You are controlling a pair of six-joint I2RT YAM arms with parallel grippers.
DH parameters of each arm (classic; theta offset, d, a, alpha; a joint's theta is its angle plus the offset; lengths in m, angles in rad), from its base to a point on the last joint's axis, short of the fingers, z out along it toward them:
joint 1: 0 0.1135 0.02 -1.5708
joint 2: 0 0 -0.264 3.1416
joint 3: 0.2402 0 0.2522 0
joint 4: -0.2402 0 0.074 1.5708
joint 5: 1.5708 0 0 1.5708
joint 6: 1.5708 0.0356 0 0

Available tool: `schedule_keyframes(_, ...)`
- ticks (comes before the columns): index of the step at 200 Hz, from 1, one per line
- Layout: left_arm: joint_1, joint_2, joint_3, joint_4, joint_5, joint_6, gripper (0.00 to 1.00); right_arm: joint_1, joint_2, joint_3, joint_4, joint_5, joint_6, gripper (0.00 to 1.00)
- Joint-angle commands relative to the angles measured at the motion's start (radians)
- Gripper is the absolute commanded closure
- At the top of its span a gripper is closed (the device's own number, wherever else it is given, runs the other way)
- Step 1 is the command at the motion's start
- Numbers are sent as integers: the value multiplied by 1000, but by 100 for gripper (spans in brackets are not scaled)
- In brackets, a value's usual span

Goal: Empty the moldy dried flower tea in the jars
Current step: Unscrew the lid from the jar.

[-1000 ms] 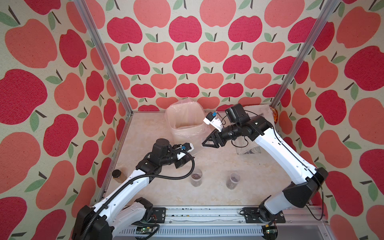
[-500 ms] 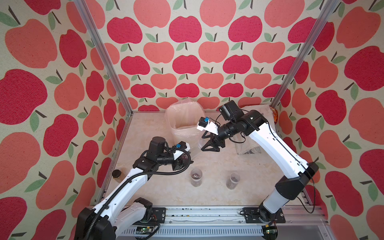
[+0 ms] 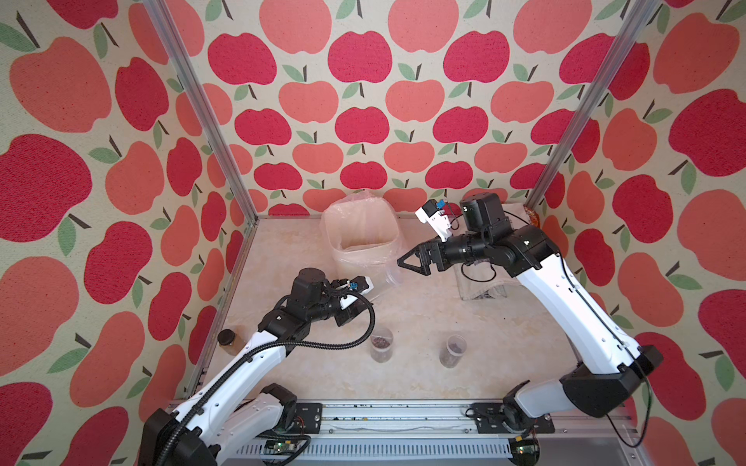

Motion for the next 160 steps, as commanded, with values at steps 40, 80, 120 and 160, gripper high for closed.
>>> schedule_keyframes(40, -31, 6, 8, 37, -47, 31, 87, 47, 58, -52, 24, -46, 103, 6)
schedule_keyframes(80, -40, 19, 21, 20, -61, 41, 87, 72, 87, -40, 3, -51, 82, 27)
schedule_keyframes(120, -40, 3, 8, 29, -34, 13, 88, 77, 104, -25, -25, -96, 42, 48)
schedule_keyframes(160, 0, -9, 3, 3, 121, -22, 88, 78, 125, 21, -94, -135, -176, 62)
